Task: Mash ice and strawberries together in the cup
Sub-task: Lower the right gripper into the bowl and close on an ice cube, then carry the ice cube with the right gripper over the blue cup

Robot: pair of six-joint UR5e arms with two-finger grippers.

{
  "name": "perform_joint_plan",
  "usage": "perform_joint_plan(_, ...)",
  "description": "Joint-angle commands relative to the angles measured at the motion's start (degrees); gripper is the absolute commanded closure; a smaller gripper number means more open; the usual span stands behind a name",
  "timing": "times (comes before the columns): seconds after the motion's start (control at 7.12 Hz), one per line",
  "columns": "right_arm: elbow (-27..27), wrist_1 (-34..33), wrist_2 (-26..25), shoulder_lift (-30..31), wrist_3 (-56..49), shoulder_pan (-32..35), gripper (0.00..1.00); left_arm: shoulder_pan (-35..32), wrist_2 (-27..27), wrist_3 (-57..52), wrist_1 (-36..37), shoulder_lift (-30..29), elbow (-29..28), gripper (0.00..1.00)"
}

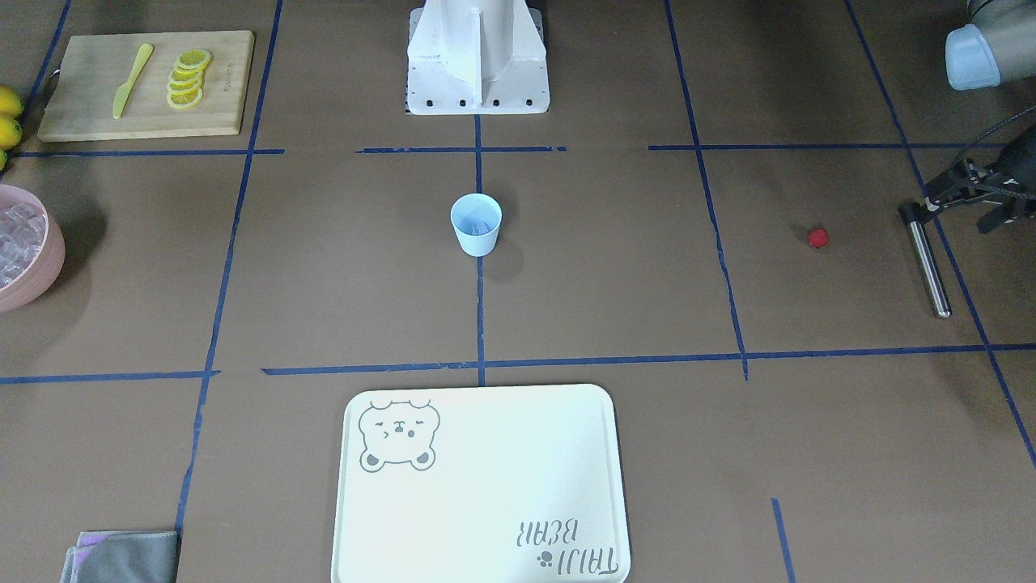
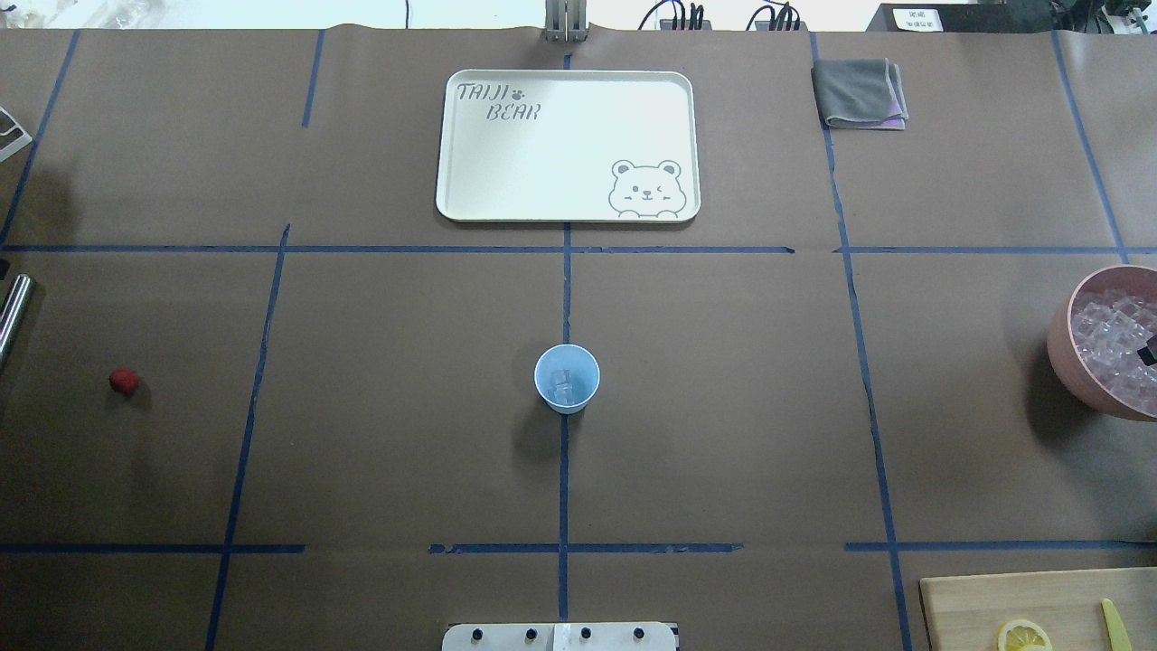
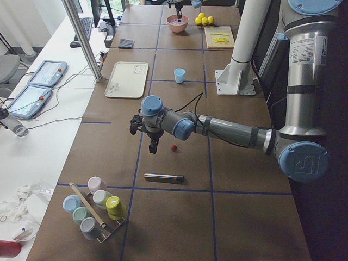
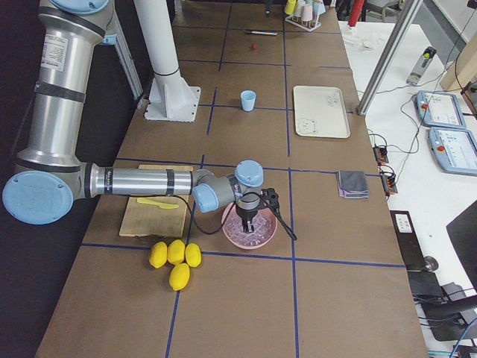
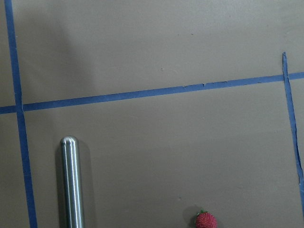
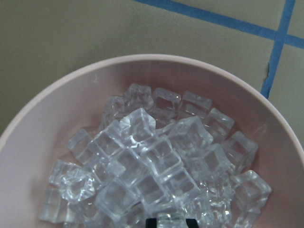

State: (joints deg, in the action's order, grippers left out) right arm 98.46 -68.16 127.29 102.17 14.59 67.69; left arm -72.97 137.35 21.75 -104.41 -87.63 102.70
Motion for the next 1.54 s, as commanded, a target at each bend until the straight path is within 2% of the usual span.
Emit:
perform_joint_plan(0.0,0.8,0.0,0.0,-0.3,0.0,0.2,1.0,0.0,-0.1,0.0,0.0,0.0,0.0,0.0)
perform_joint_plan(0.28,9.2,-3.0,0.3,0.1,0.0,2.0,1.0,0.0,-0.1,0.0,0.0,0.0,0.0,0.0)
perform_joint_plan(0.42,15.6,-10.1,0.3,-1.3,0.4,2.1,1.0,0.0,-0.1,0.0,0.0,0.0,0.0,0.0)
perform_joint_plan(0.7,19.4,-26.4,0.3,-15.1,3.1,1.0,1.0,0.2,-0.5,0.1,0.2,-0.1,-0.3,0.0)
perform_joint_plan(0.84,20.1,-30.7,0.7,-21.0,8.7,-1.5,1.0,0.5,-0.6,0.1,0.1,-0.1,-0.3,0.0)
perform_joint_plan(0.98,20.0,-32.2,0.7,-26.3,16.7,-5.3,1.0,0.9,-0.6,0.0,0.1,-0.1,-0.4,0.0)
perform_joint_plan(1.12,19.8,-32.5,-0.2,-31.4,26.4,-12.3,1.0,1.0,-0.6,0.0,0.2,-0.1,-0.5,0.0)
perform_joint_plan(1.26,18.3,-32.6,-4.8,-38.2,38.8,-19.9,1.0,1.4,-0.6,-0.2,0.2,-0.1,-0.6,0.0)
perform_joint_plan(1.4,16.2,-32.6,-11.5,-43.4,47.3,-27.3,1.0,1.8,-0.6,-0.2,0.2,-0.1,-0.7,0.0)
